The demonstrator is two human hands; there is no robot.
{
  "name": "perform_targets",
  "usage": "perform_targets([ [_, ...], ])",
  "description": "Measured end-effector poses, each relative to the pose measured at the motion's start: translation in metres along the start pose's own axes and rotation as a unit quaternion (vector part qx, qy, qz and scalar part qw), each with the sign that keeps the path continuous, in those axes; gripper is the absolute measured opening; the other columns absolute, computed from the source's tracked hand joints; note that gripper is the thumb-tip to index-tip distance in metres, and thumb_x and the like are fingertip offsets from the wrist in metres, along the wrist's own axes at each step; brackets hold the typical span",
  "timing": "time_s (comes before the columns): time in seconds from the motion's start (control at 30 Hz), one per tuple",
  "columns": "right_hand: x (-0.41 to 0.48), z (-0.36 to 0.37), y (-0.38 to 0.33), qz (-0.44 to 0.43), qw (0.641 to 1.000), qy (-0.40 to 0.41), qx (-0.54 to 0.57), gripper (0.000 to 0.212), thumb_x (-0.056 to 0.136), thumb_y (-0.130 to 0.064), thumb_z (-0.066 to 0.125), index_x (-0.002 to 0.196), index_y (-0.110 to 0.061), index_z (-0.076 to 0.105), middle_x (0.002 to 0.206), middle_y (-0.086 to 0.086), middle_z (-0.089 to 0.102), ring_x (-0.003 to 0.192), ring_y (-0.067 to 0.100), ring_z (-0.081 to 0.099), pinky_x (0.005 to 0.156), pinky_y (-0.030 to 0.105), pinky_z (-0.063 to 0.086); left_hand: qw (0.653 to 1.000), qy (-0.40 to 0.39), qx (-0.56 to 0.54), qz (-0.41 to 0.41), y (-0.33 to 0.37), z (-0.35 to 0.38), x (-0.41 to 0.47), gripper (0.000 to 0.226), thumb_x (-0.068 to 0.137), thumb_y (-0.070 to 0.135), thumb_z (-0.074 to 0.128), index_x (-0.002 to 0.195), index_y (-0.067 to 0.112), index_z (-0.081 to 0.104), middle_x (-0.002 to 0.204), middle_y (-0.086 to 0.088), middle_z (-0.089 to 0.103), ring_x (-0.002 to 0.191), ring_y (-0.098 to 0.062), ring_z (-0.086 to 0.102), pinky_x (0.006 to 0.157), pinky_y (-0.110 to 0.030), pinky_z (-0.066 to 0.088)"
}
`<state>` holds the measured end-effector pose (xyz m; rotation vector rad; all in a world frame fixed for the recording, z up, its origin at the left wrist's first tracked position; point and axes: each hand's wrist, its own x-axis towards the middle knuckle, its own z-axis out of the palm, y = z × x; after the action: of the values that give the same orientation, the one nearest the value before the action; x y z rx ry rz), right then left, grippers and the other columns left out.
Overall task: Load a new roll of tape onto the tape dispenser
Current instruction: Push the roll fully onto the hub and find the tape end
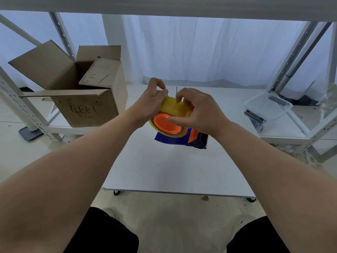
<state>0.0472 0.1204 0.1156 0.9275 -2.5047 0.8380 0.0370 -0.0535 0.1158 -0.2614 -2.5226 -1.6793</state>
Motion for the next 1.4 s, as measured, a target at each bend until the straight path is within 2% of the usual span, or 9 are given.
perform_targets([
  [0.1, -0.001, 0.002, 0.001, 0.007, 1.0, 0.001, 0.006, 0.046, 0.066, -0.045, 0.08, 0.09, -0.013, 0.056, 0.076, -0.007, 0.049, 0.068, 0.014, 0.044, 0.061, 0.022, 0.034, 1.0, -0.002, -0.004, -0.006, -0.003, 0.001, 0.0, 0.008, 0.099, 0.03, 0.035, 0.106, 0.026, 0.034, 0.091, 0.0, 0.053, 0.076, -0.017, 0.057, 0.046, -0.013, 0.046],
  [0.2, -0.002, 0.002, 0.004, 0.011, 0.999, -0.023, 0.043, 0.062, 0.067, -0.044, 0.08, 0.121, -0.023, 0.057, 0.087, -0.008, 0.054, 0.076, 0.01, 0.049, 0.068, 0.015, 0.038, 1.0, 0.009, -0.006, -0.019, -0.008, 0.001, 0.0, 0.01, 0.098, 0.031, 0.037, 0.107, 0.027, 0.036, 0.093, 0.002, 0.052, 0.079, -0.017, 0.056, 0.047, -0.014, 0.045],
  [0.3, -0.003, 0.003, 0.008, 0.007, 0.996, -0.076, 0.055, 0.067, 0.071, -0.037, 0.079, 0.13, -0.025, 0.053, 0.103, 0.002, 0.059, 0.09, 0.013, 0.054, 0.078, 0.021, 0.045, 0.997, 0.041, -0.036, -0.058, -0.015, -0.006, 0.001, 0.01, 0.096, 0.031, 0.042, 0.105, 0.027, 0.041, 0.092, 0.001, 0.051, 0.079, -0.018, 0.055, 0.05, -0.02, 0.044],
  [0.47, -0.002, 0.004, 0.008, 0.015, 0.995, -0.069, 0.073, 0.058, 0.071, -0.034, 0.079, 0.123, -0.025, 0.056, 0.108, 0.0, 0.063, 0.094, 0.014, 0.058, 0.086, 0.033, 0.052, 0.995, 0.029, -0.045, -0.085, -0.015, -0.013, 0.002, 0.025, 0.091, 0.045, 0.049, 0.106, 0.026, 0.041, 0.098, -0.001, 0.054, 0.08, -0.019, 0.058, 0.054, -0.024, 0.046],
  [0.67, -0.002, 0.005, 0.008, 0.004, 0.991, -0.13, 0.044, 0.066, 0.068, -0.038, 0.078, 0.126, -0.034, 0.046, 0.093, -0.016, 0.052, 0.076, -0.002, 0.05, 0.067, 0.015, 0.04, 0.998, -0.011, -0.001, -0.059, -0.014, -0.007, -0.002, 0.019, 0.095, 0.039, 0.044, 0.107, 0.025, 0.041, 0.095, -0.001, 0.055, 0.08, -0.018, 0.057, 0.056, -0.023, 0.044],
  [0.8, -0.004, 0.005, 0.008, 0.003, 0.995, -0.093, 0.039, 0.055, 0.066, -0.041, 0.079, 0.112, -0.029, 0.051, 0.092, -0.001, 0.061, 0.076, 0.014, 0.057, 0.068, 0.03, 0.052, 0.998, 0.008, 0.001, -0.069, -0.015, -0.007, -0.002, 0.022, 0.095, 0.04, 0.043, 0.11, 0.024, 0.041, 0.095, 0.002, 0.053, 0.081, -0.017, 0.056, 0.058, -0.024, 0.046],
  [0.97, -0.004, 0.007, 0.009, -0.009, 0.998, -0.058, 0.04, 0.038, 0.069, -0.038, 0.078, 0.089, -0.014, 0.056, 0.082, 0.004, 0.06, 0.073, 0.022, 0.056, 0.07, 0.041, 0.052, 0.997, 0.033, -0.02, -0.073, -0.015, -0.008, 0.001, 0.018, 0.095, 0.04, 0.045, 0.105, 0.025, 0.043, 0.092, -0.001, 0.054, 0.078, -0.019, 0.056, 0.059, -0.027, 0.047],
  [1.13, -0.004, 0.005, 0.006, -0.01, 0.996, -0.072, 0.057, 0.059, 0.069, -0.041, 0.077, 0.121, -0.028, 0.052, 0.094, -0.005, 0.058, 0.076, 0.011, 0.053, 0.071, 0.025, 0.049, 0.998, 0.016, -0.008, -0.061, -0.015, -0.009, 0.001, 0.018, 0.094, 0.039, 0.046, 0.104, 0.025, 0.043, 0.093, 0.0, 0.054, 0.079, -0.019, 0.057, 0.057, -0.025, 0.046],
  [1.4, -0.004, 0.007, 0.004, -0.008, 0.996, -0.08, 0.048, 0.045, 0.066, -0.038, 0.079, 0.1, -0.021, 0.056, 0.078, 0.0, 0.058, 0.067, 0.016, 0.051, 0.063, 0.027, 0.044, 0.998, -0.003, -0.014, -0.066, -0.016, -0.01, -0.002, 0.017, 0.094, 0.038, 0.047, 0.102, 0.023, 0.044, 0.088, -0.002, 0.055, 0.072, -0.017, 0.055, 0.054, -0.024, 0.044],
])
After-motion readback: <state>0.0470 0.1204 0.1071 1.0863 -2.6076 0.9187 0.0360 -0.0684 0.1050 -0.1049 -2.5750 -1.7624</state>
